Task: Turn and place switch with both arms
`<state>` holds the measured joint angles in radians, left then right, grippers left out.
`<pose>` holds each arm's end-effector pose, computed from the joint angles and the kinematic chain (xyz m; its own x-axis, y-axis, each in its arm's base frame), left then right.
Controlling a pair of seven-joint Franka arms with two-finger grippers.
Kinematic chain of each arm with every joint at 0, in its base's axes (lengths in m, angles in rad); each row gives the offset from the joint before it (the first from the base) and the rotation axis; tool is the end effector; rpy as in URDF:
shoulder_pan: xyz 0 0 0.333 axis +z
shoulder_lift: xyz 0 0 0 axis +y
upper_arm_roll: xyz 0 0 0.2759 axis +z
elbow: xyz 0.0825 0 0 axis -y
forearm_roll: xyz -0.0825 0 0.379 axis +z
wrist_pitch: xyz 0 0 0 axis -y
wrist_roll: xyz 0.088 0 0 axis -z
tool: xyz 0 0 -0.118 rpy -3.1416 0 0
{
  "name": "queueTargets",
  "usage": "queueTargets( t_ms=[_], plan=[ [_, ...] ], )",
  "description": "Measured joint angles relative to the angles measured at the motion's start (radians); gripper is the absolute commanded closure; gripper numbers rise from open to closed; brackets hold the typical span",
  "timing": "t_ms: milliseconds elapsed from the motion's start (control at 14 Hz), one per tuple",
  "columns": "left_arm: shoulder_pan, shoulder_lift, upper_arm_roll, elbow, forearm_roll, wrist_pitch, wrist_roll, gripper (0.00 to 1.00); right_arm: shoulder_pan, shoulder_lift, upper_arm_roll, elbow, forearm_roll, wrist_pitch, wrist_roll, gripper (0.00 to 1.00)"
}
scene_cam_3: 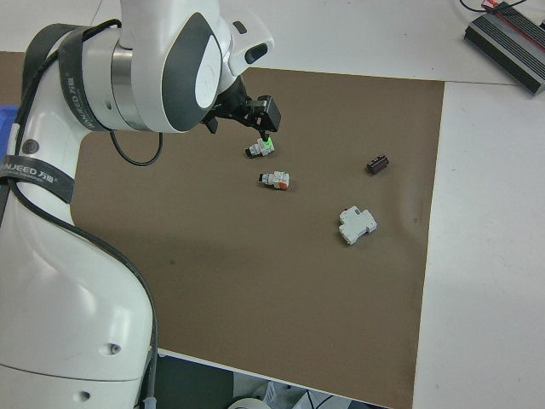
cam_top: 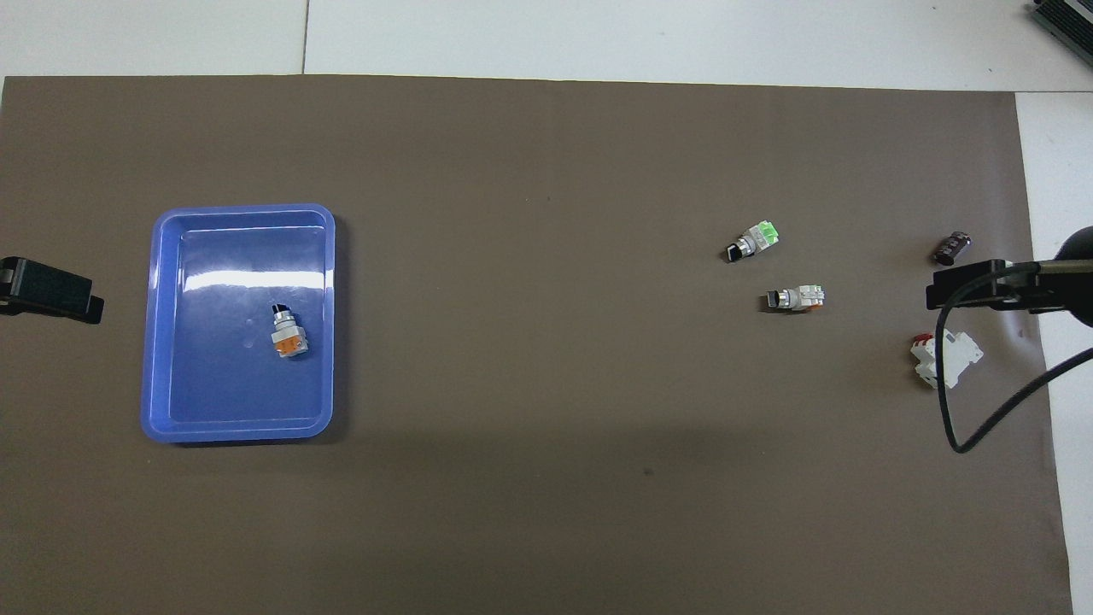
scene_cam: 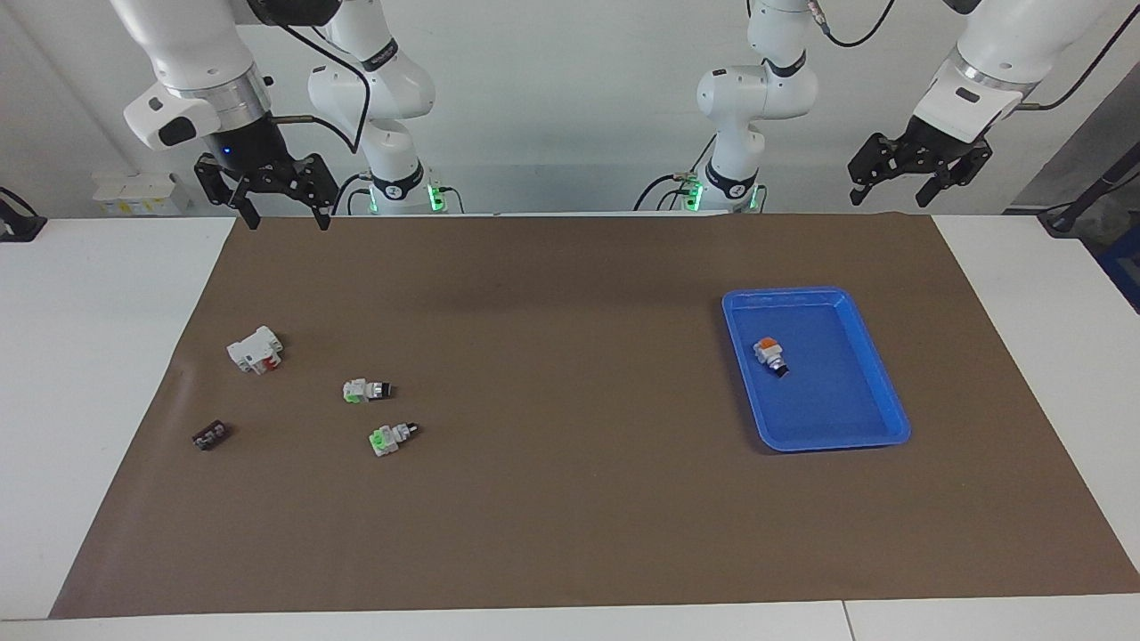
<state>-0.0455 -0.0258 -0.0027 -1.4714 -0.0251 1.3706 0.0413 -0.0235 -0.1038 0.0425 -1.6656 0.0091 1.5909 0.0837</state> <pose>0.5192 -0.0284 0.6159 0.9928 -0.0942 -0.0738 -0.0924 -0.9953 0.0279 0.5230 0.0120 0.5864 0.9975 -0.0649 0.0285 -0.0648 -0.9979 -0.0071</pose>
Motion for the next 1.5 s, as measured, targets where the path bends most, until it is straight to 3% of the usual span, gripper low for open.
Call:
queueTargets(
  t_ms=[1075,1505],
  plan=[
    [0.000,0.000,0.000,0.000,0.000,0.000,0.000,0.00,0.004,-0.006,0.002,-0.036,0.000,0.066,0.079,0.00],
    [0.000,0.000,0.000,0.000,0.000,0.000,0.000,0.00,0.005,0.008,0.005,-0.241,0.000,0.358,0.310,0.00]
  ],
)
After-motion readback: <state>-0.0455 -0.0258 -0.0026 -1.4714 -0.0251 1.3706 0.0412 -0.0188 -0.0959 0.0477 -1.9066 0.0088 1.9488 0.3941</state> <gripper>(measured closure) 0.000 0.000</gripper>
